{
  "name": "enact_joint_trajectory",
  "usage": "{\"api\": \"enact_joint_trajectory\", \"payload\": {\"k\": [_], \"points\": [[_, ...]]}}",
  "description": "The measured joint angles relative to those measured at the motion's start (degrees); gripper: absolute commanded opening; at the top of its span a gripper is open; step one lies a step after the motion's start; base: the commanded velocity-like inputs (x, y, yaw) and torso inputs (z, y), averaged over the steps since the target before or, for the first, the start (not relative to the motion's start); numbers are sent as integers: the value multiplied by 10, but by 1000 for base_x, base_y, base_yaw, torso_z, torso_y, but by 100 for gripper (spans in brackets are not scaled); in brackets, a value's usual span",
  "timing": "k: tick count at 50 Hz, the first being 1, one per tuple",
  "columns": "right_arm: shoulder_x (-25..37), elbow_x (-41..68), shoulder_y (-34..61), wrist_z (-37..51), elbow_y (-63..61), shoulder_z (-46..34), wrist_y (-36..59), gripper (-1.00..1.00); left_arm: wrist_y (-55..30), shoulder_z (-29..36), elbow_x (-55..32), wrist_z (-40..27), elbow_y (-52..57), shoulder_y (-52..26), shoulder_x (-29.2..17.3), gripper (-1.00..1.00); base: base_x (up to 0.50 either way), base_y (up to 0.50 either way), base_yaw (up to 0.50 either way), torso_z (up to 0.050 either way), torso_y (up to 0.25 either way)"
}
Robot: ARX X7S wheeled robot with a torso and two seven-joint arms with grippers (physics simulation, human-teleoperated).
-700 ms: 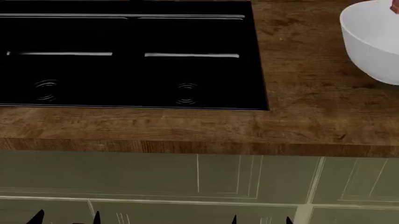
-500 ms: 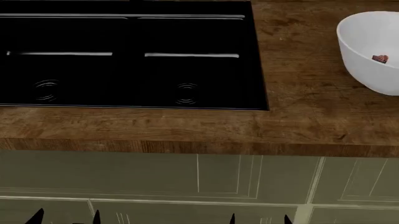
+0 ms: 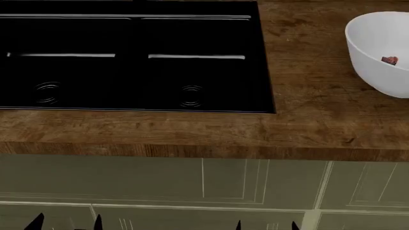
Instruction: Pick up the bowl with cake and place it on the tray. Pick up the cupcake and place it on the tray.
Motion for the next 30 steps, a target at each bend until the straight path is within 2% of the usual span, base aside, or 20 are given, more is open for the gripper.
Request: {"api": "enact_joint_trajectory", "payload": {"k": [12, 18, 22, 30], "points": [[8, 8, 0, 9, -1, -9, -1, 100, 2, 9, -11, -8, 1, 0, -8, 100, 0, 0, 0, 0, 0], [11, 11, 1, 13, 0, -13, -2, 100, -7, 13, -16, -15, -1, -3, -12, 100, 0, 0, 0, 50, 0], [13, 13, 2, 15, 0, -16, -1, 100, -10, 16, -18, -18, -3, -5, -14, 100, 0, 0, 0, 7, 0], [16, 17, 4, 19, 2, -23, 1, 100, -16, 22, -22, -23, -8, -9, -20, 100, 0, 0, 0, 50, 0]]}}
